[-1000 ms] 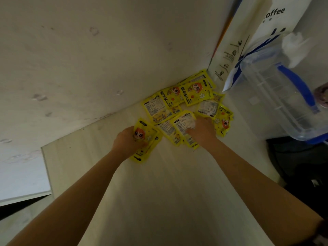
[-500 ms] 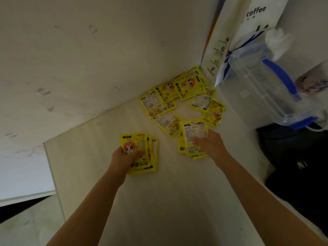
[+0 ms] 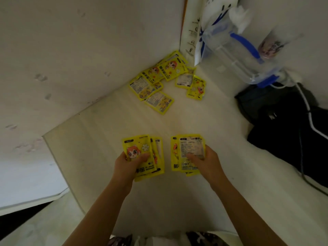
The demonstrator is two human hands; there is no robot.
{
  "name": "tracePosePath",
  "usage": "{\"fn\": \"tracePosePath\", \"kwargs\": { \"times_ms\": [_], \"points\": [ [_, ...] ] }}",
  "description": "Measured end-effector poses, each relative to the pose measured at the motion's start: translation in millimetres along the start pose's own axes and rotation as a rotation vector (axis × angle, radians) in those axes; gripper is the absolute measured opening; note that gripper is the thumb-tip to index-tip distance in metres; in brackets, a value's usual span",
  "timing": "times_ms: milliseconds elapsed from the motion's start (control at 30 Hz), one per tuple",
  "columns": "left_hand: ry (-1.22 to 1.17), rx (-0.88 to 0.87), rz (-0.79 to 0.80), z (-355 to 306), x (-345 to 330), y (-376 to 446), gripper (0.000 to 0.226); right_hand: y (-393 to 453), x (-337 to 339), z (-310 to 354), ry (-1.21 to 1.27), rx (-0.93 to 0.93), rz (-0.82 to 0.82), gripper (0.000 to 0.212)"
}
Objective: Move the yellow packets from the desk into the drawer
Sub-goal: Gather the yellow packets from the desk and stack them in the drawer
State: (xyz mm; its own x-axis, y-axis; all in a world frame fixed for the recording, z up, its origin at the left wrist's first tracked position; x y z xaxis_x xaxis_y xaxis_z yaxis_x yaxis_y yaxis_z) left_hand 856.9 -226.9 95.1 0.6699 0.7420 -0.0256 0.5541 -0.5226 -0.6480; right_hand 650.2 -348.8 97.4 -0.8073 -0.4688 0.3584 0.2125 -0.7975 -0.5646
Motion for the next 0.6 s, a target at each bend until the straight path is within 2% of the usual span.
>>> {"fn": "tracePosePath", "kwargs": {
  "times_ms": [200, 333, 600],
  "points": [
    [0.078, -0.044, 0.133, 5.2, 25.4, -19.6, 0.036, -58.1, -26.2, -18.2, 0.100, 0.037, -0.121, 0.030],
    [0.137, -0.068, 0.199, 10.3, 50.7, -35.7, 0.035, -104.1, -44.1, -35.6, 0.238, 0.014, -0.256, 0.026],
    [0.309, -0.098, 0.374, 20.3, 63.9, -71.6, 0.035, -182.1, -52.1, -66.7, 0.356, -0.038, -0.453, 0.024]
  ]
}}
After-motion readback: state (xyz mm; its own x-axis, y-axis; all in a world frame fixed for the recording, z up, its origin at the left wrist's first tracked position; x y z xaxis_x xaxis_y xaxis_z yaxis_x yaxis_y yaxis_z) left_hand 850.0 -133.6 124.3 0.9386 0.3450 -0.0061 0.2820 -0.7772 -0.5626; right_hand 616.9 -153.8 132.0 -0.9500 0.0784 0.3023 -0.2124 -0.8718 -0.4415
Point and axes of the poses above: each hand's wrist, its own y-axis towards the middle knuckle, its own x-axis out of the back of the hand, z = x × y, the point moved 1 cm from there along y, towards the middle knuckle, and after that the axes turned 4 degrees about -x, right-handed, at the moved point
